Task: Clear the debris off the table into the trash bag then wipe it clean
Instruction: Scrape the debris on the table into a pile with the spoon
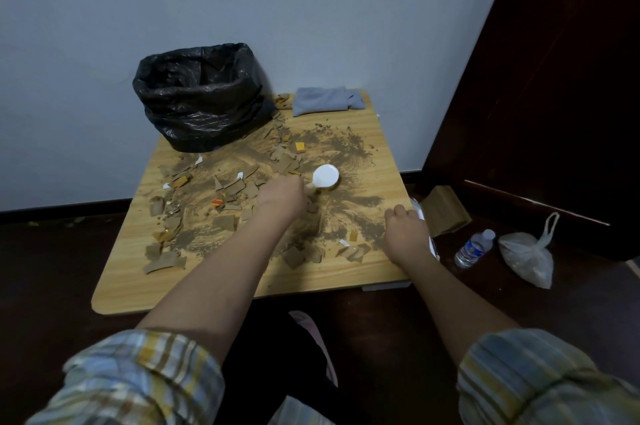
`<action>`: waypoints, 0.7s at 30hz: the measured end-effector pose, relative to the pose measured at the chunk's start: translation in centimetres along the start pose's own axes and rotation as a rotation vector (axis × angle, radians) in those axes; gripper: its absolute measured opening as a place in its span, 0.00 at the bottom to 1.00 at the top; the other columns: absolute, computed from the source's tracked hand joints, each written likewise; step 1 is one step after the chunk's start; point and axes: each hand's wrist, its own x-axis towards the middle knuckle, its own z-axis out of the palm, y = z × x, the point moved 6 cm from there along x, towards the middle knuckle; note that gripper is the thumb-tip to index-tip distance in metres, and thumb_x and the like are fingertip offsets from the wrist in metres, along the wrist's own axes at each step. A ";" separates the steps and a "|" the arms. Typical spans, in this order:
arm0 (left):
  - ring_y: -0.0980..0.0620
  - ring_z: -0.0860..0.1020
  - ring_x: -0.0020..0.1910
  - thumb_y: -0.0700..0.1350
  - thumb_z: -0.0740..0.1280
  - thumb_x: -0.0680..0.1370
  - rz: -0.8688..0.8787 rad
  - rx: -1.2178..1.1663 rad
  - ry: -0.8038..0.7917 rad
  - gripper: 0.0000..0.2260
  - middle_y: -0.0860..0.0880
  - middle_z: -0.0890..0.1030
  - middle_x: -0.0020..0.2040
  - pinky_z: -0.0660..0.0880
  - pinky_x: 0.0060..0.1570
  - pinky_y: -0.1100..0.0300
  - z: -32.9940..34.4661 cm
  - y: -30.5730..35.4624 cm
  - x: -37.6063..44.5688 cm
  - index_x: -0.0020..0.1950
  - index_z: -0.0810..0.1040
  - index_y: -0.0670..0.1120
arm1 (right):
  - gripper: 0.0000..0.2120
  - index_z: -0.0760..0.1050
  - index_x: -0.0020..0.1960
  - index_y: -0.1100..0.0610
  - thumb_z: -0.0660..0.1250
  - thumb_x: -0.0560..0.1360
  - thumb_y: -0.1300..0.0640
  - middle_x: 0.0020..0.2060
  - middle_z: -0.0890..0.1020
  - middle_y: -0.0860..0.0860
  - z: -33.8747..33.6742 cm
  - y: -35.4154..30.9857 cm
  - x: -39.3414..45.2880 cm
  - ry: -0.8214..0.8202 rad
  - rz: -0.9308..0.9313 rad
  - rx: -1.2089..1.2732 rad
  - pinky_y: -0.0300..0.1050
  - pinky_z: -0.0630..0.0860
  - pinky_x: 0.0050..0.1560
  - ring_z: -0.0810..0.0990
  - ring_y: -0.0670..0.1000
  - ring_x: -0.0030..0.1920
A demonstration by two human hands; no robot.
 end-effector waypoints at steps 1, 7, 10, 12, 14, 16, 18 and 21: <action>0.51 0.70 0.32 0.40 0.59 0.79 -0.020 0.006 0.006 0.08 0.49 0.72 0.37 0.65 0.29 0.59 -0.1 -0.3 0.0 0.54 0.77 0.45 | 0.17 0.66 0.66 0.59 0.58 0.78 0.58 0.63 0.71 0.55 0.0 0.0 0.0 -0.002 -0.001 -0.004 0.46 0.70 0.59 0.71 0.56 0.63; 0.48 0.75 0.38 0.45 0.59 0.80 -0.039 -0.054 0.056 0.09 0.47 0.78 0.42 0.66 0.30 0.59 -1.0 -1.9 -0.6 0.54 0.77 0.45 | 0.16 0.67 0.65 0.59 0.58 0.78 0.59 0.62 0.71 0.55 -0.2 0.1 0.0 0.000 0.005 -0.007 0.46 0.71 0.57 0.71 0.56 0.62; 0.50 0.75 0.35 0.49 0.59 0.80 0.042 -0.064 0.082 0.10 0.50 0.77 0.39 0.66 0.28 0.60 -1.2 -1.4 -1.9 0.54 0.79 0.50 | 0.16 0.68 0.65 0.58 0.59 0.78 0.59 0.62 0.71 0.54 -0.3 0.5 0.1 0.004 0.013 0.039 0.46 0.72 0.55 0.71 0.56 0.62; 0.52 0.75 0.34 0.50 0.59 0.80 0.117 -0.089 0.082 0.10 0.52 0.77 0.38 0.66 0.28 0.61 -0.9 -0.8 -2.8 0.55 0.79 0.52 | 0.18 0.69 0.66 0.56 0.60 0.77 0.59 0.63 0.71 0.53 -0.3 0.8 0.1 0.004 0.013 0.072 0.45 0.72 0.54 0.70 0.55 0.63; 0.55 0.73 0.31 0.51 0.59 0.80 0.182 -0.100 0.076 0.10 0.53 0.76 0.36 0.64 0.26 0.62 -0.5 -0.3 -3.6 0.55 0.79 0.54 | 0.20 0.68 0.68 0.55 0.61 0.76 0.59 0.65 0.71 0.53 -0.4 1.1 -0.1 0.000 0.016 0.095 0.45 0.71 0.55 0.69 0.55 0.65; 0.55 0.73 0.31 0.52 0.59 0.80 0.226 -0.076 0.079 0.10 0.54 0.77 0.37 0.63 0.25 0.63 -0.1 0.0 -4.3 0.56 0.79 0.55 | 0.21 0.68 0.69 0.55 0.61 0.76 0.60 0.66 0.71 0.52 -0.4 1.2 -0.3 0.005 0.013 0.095 0.45 0.72 0.55 0.69 0.55 0.65; 0.52 0.76 0.36 0.53 0.59 0.80 0.249 -0.042 0.079 0.11 0.53 0.79 0.41 0.67 0.28 0.62 0.2 0.0 -5.0 0.57 0.78 0.55 | 0.22 0.67 0.70 0.56 0.60 0.76 0.61 0.65 0.71 0.52 -0.4 1.1 -0.6 0.011 0.009 0.084 0.45 0.72 0.53 0.69 0.55 0.64; 0.50 0.79 0.43 0.54 0.59 0.79 0.279 -0.014 0.064 0.12 0.52 0.82 0.47 0.74 0.34 0.59 0.6 -0.2 -6.0 0.57 0.78 0.54 | 0.23 0.64 0.71 0.56 0.60 0.76 0.61 0.67 0.69 0.53 -0.3 1.1 -0.8 0.003 0.014 0.087 0.46 0.71 0.56 0.69 0.55 0.66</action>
